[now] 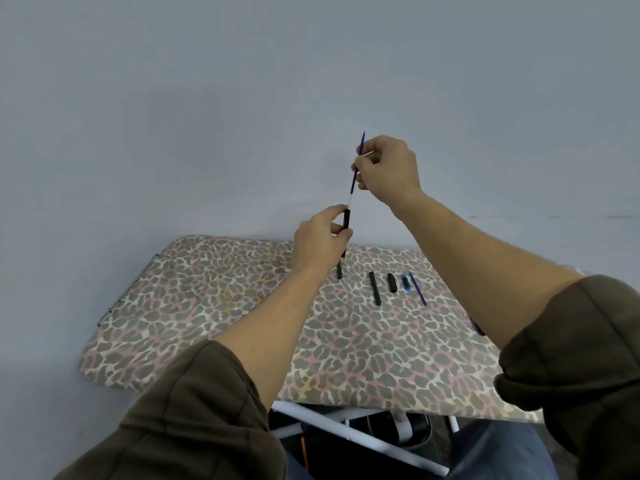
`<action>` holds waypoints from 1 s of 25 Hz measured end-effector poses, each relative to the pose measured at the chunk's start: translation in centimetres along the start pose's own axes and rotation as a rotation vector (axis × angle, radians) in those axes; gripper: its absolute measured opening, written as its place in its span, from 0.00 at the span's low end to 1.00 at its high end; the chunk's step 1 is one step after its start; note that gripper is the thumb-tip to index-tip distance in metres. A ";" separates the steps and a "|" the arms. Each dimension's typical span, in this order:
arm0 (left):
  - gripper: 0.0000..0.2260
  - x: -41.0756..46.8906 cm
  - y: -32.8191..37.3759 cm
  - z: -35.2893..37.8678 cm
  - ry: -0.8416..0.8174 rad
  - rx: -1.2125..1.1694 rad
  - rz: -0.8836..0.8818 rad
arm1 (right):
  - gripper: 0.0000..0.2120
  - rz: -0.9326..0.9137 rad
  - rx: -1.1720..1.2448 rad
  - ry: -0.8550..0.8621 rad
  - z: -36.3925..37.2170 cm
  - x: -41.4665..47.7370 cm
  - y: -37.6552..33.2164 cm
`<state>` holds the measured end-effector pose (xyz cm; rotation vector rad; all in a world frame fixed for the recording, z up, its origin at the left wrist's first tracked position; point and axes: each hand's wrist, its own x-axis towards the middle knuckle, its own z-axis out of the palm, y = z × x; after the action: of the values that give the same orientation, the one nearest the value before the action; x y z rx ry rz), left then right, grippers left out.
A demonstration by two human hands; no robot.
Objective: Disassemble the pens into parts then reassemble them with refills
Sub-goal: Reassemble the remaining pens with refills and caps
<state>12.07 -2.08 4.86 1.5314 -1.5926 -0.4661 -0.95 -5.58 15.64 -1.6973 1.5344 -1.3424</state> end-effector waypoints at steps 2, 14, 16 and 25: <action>0.19 -0.1 0.3 0.0 -0.005 0.001 -0.005 | 0.08 0.003 -0.007 -0.010 -0.1 -0.1 0.2; 0.24 -0.2 2.2 0.3 -0.015 -0.037 0.029 | 0.04 0.071 -0.181 -0.201 -1.1 -2.2 2.5; 0.24 -0.3 2.6 0.9 -0.029 -0.035 0.052 | 0.07 0.110 -0.182 -0.218 -1.9 -2.4 3.0; 0.24 -1.2 6.0 5.5 -0.061 -0.127 0.098 | 0.09 0.360 -0.440 -0.136 -11.7 -2.2 9.1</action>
<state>3.98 -1.46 5.93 1.3499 -1.6446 -0.5530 -15.21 -2.90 11.88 -1.6032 2.0385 -0.7298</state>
